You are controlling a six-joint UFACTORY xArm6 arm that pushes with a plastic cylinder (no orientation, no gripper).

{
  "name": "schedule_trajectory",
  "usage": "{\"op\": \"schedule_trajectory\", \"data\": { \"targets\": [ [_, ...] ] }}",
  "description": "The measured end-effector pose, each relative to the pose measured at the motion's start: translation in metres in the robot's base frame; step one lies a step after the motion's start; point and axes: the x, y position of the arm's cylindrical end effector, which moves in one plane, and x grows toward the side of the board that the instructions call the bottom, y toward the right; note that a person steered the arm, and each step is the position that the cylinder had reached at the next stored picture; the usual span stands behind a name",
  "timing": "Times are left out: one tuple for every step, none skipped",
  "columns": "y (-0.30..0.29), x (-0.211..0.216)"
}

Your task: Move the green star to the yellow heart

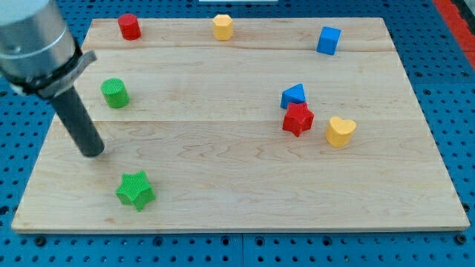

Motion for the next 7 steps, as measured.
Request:
{"op": "schedule_trajectory", "data": {
  "targets": [
    [0.049,0.020],
    [0.054,0.031],
    [0.041,0.031],
    [0.039,0.047],
    [0.037,0.076],
    [0.080,0.076],
    [0.107,0.044]
  ]
}}
